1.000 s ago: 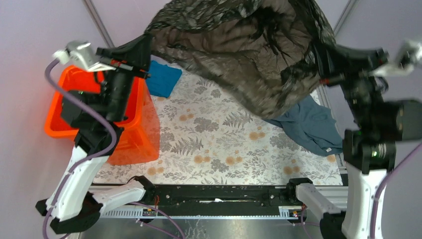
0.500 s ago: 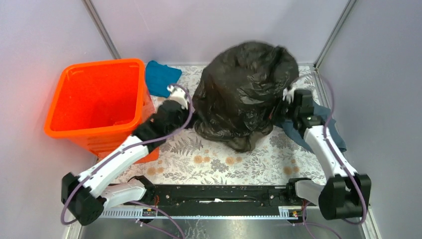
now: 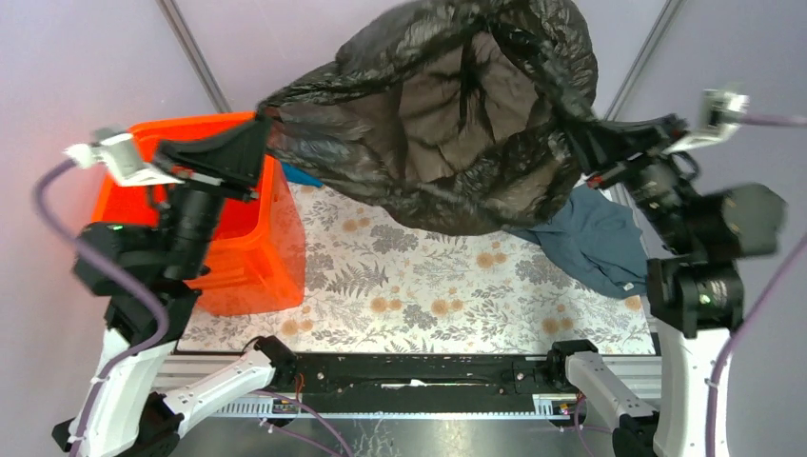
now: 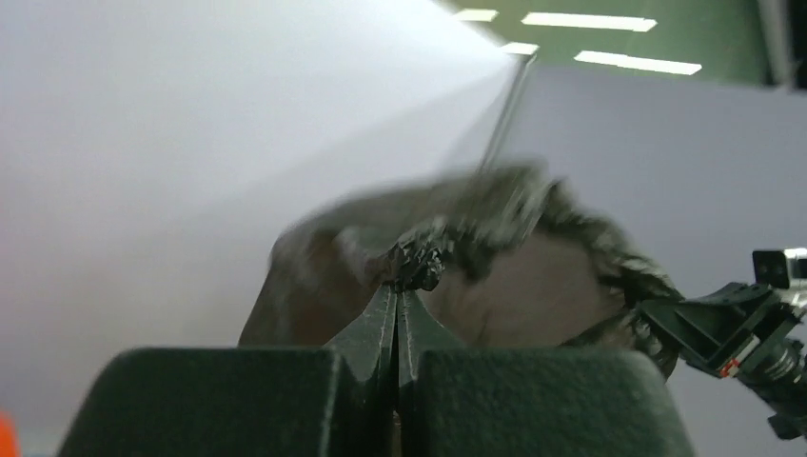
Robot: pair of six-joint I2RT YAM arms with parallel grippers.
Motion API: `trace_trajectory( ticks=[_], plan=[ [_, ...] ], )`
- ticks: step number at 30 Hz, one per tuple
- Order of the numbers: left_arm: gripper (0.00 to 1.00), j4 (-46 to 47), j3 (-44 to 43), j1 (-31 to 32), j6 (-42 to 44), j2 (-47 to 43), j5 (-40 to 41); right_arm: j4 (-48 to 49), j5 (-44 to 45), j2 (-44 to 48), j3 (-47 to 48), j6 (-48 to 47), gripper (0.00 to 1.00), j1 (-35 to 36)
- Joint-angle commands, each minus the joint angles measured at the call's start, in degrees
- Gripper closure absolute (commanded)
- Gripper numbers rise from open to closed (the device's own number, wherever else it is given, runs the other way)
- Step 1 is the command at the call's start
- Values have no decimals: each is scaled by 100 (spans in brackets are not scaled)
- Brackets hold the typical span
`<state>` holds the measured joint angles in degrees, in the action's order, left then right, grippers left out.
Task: Put the trash bags into the trash bin
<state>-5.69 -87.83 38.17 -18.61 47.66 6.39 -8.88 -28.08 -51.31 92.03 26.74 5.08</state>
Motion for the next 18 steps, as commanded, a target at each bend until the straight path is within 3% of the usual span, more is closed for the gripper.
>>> trace_trajectory(
  ticks=[1,7,13,18],
  plan=[
    [100,-1170,1136,-5,-83,56,825,-1115,72,-410,-1223,-297,100,23],
    [100,-1644,682,-3,249,-467,1209,-1680,621,-284,-508,-788,100,26],
    [100,-1876,-545,-3,294,-97,312,-1530,-929,-904,541,-79,100,23],
    [100,-1869,-944,-3,140,73,-213,-1449,-1195,-830,969,285,100,25]
  ],
)
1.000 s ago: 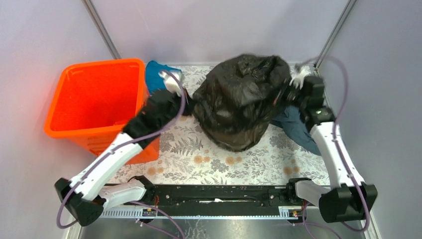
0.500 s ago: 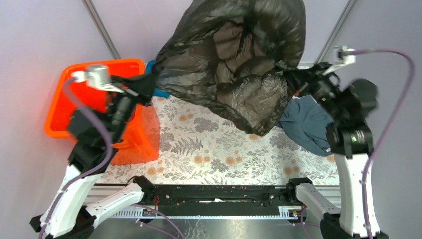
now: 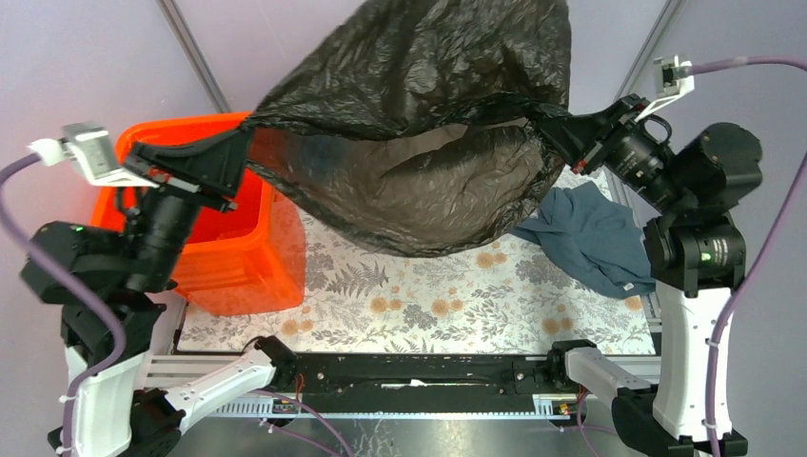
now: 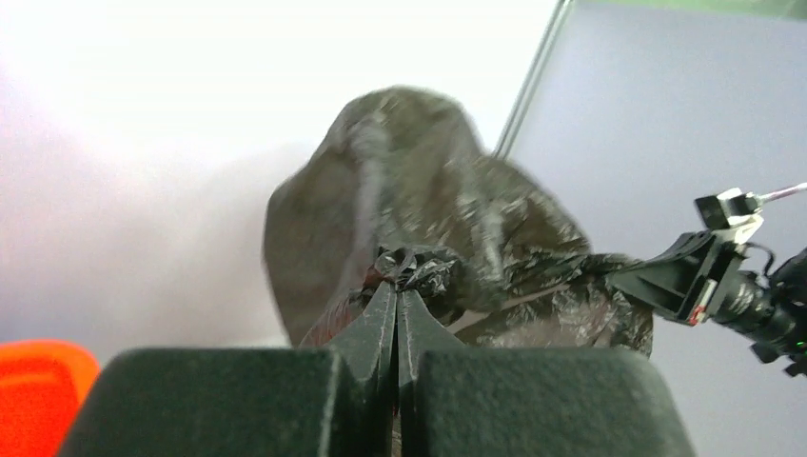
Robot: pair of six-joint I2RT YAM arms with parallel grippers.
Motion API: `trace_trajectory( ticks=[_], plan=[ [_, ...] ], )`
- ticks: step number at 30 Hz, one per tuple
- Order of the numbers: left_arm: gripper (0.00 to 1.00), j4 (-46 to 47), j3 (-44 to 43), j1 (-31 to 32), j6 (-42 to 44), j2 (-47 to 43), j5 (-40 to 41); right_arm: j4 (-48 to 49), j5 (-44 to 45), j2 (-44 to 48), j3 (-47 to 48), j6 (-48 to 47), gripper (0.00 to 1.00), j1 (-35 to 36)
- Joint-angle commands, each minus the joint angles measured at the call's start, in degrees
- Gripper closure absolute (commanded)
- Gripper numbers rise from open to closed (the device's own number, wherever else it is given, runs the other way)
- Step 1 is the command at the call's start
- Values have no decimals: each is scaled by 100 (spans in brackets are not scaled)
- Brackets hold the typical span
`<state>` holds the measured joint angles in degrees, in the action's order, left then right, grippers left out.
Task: Put the trash bags into the trash bin
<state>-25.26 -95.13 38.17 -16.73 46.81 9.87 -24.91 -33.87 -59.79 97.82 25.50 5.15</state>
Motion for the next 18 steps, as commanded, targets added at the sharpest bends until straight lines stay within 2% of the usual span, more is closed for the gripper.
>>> trace_trajectory(
  ticks=[1,4,7,14,16,18],
  plan=[
    [100,110,-277,-3,-90,178,-651,157,-696,15,490,490,100,13],
    [100,218,-557,-3,-258,281,-949,423,-1130,-44,676,985,100,25],
    [100,536,-884,-3,-477,540,-1481,1202,-1541,-104,561,1681,100,19],
    [100,866,-1973,-3,-1292,2170,-2599,1726,-1863,-676,884,2407,99,115],
    [100,873,-2285,8,-1496,2725,-2723,1619,-1667,-858,954,2357,97,450],
    [100,885,-2586,108,-1593,3216,-2778,1258,-1265,-1135,1125,1795,95,1167]
  ],
)
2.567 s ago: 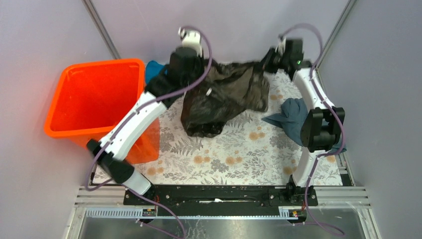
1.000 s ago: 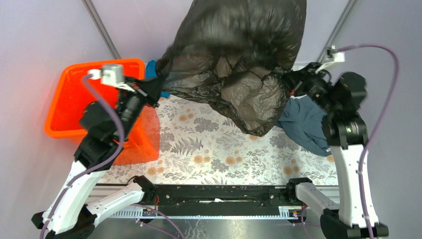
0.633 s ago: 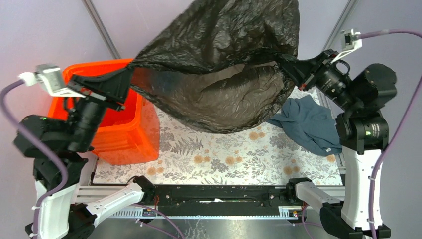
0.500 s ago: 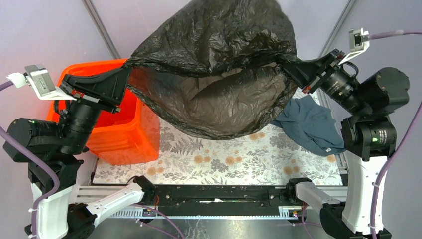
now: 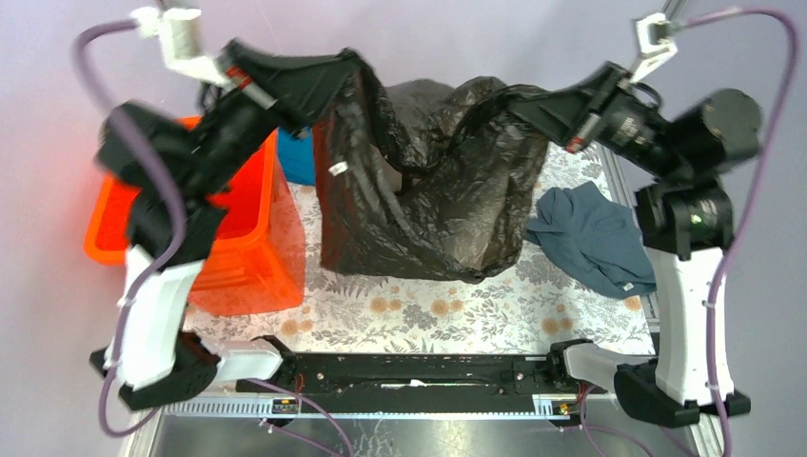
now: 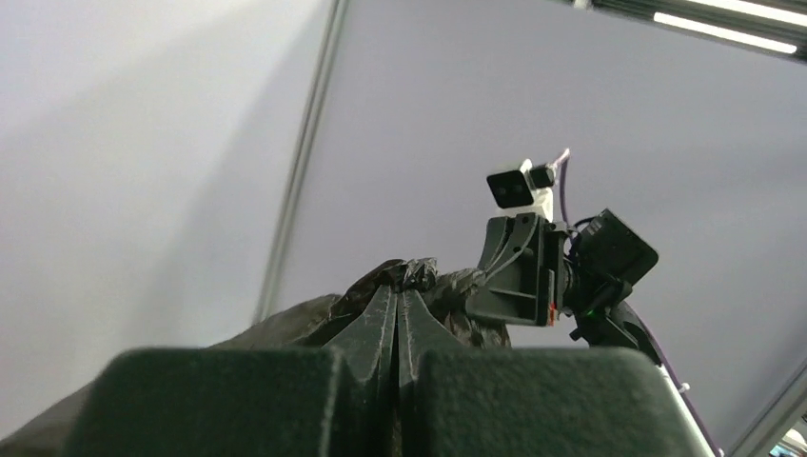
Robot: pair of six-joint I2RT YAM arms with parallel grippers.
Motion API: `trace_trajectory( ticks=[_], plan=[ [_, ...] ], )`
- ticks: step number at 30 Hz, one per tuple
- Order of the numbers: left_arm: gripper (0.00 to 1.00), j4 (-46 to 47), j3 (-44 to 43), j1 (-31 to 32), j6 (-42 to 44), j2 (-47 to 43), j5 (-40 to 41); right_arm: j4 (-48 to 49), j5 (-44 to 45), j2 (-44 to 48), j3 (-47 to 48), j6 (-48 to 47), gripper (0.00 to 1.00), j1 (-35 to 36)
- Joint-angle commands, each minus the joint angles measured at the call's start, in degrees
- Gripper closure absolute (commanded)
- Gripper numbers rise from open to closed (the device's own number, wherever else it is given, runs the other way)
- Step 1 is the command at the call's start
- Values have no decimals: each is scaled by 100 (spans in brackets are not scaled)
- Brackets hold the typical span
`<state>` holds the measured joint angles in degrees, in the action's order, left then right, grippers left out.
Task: Put the trash bags into the trash bin
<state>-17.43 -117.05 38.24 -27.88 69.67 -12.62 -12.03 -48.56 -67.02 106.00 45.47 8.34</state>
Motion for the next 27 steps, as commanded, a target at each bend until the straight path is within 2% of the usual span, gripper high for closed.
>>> trace_trajectory(
  ticks=[1,4,8,12,19,23,27],
  plan=[
    [100,102,-513,184,-448,1147,-539,-346,334,-607,469,-497,92,1187],
    [100,89,-673,280,-395,1552,-573,-1246,525,-1154,1170,-1229,91,1522],
    [100,108,-230,285,-218,1506,-619,-1224,867,-1108,1029,-1701,84,1525],
    [100,126,199,281,-127,1400,-409,-798,539,-1281,913,-1334,82,1528],
    [100,104,305,262,-288,1514,104,309,730,-1004,-158,-140,65,1581],
    [100,184,278,204,-505,1646,98,-185,1217,-948,-216,-598,51,1703],
    [100,307,320,195,-634,1726,110,-183,1347,-930,-307,-715,28,1991]
  ],
)
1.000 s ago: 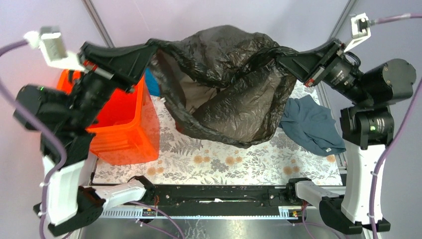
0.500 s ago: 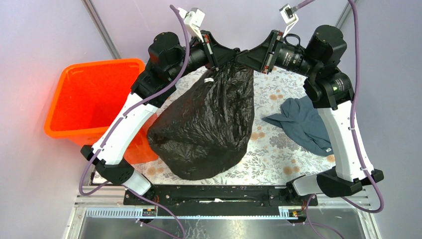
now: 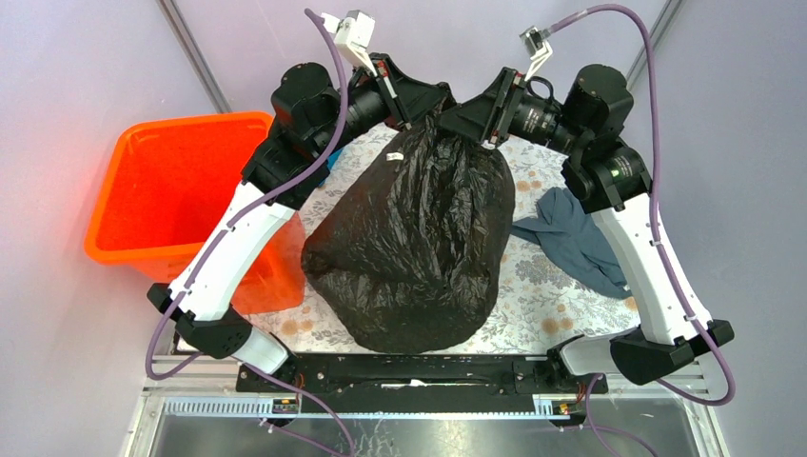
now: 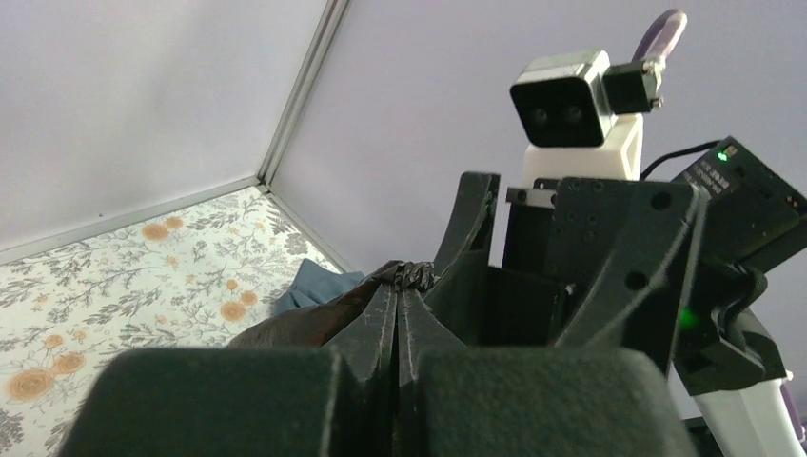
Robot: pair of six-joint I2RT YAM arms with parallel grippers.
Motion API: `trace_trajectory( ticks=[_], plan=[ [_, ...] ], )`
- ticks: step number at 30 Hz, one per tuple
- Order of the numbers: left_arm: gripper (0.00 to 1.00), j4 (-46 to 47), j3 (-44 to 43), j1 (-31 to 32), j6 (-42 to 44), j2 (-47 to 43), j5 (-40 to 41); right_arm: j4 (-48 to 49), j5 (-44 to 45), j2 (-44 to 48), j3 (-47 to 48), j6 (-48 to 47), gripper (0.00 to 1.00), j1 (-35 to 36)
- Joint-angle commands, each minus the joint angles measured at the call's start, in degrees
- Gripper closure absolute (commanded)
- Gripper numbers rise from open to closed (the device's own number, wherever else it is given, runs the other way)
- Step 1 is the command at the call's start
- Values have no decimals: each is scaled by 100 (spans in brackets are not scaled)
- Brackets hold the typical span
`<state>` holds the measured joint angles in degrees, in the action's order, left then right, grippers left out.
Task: Put the trash bags into the trash bin
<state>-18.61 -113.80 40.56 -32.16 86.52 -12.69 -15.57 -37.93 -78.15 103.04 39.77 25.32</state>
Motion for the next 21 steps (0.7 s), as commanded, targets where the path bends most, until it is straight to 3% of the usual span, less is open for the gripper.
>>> trace_trajectory(
  ticks=[1,5,10,12,14,16,19,21],
  plan=[
    [100,434,-16,-39,-223,69,110,155,397,200,-31,-220,21,384],
    [100,501,-35,-56,-327,146,69,126,776,215,-165,-494,9,749],
    [100,516,-56,-63,-385,197,2,-206,1881,142,-22,-1044,15,1245],
    [100,502,-63,-66,-372,178,-22,-380,2399,94,46,-1276,33,1362],
    [100,437,-51,-65,-319,124,-21,-462,2838,62,4,-1348,71,1378],
    [96,336,-4,-93,-204,19,-32,-478,3264,119,-139,-1425,98,1396],
    [42,-45,187,-172,137,-371,93,-604,4398,422,-450,-1635,100,1414],
    [19,-380,505,-197,586,-861,465,-564,4946,724,-763,-1828,100,1414]
  ],
)
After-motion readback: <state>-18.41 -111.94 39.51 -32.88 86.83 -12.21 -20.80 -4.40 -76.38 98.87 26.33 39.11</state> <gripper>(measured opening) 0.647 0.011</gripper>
